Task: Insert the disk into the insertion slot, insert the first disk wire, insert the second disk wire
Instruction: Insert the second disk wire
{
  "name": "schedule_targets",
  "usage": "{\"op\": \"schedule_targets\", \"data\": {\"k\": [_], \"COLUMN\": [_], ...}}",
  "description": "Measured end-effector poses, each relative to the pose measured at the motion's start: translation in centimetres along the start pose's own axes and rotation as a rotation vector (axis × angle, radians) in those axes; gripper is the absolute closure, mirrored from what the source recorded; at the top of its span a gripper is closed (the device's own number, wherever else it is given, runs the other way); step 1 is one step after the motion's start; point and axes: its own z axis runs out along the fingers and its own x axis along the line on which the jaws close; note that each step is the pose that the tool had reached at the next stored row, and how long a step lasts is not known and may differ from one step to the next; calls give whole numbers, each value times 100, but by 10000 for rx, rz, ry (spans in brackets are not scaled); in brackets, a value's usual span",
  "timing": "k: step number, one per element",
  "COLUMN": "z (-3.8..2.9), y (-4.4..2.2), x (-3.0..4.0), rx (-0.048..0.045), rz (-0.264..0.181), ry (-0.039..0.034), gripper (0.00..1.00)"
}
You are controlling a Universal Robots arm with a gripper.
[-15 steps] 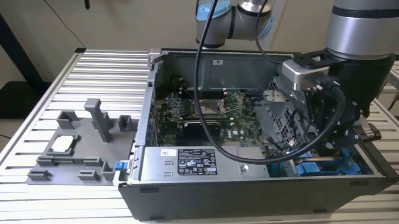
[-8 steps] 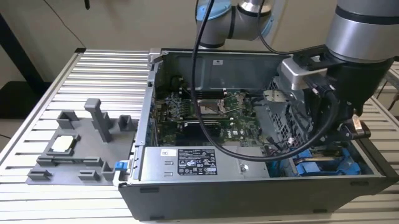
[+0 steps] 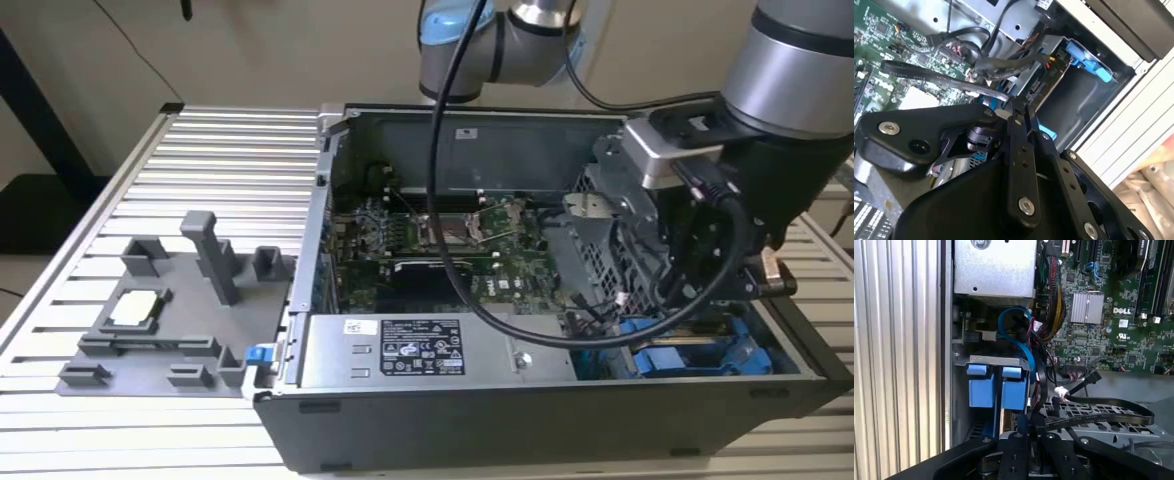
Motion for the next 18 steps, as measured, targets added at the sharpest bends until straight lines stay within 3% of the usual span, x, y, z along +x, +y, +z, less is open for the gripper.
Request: {"op": "schedule_targets", "data": {"k": [4,7,12,18], "z": [12,19,50,82], "y": [-125,-196,-208,-229], "x": [15,41,114,124], "rx": [-398,-605,-646,-682], "rz": [-7,-11,10,111], "ry": [-25,-36,-56,-88], "gripper": [84,84,84,84]}}
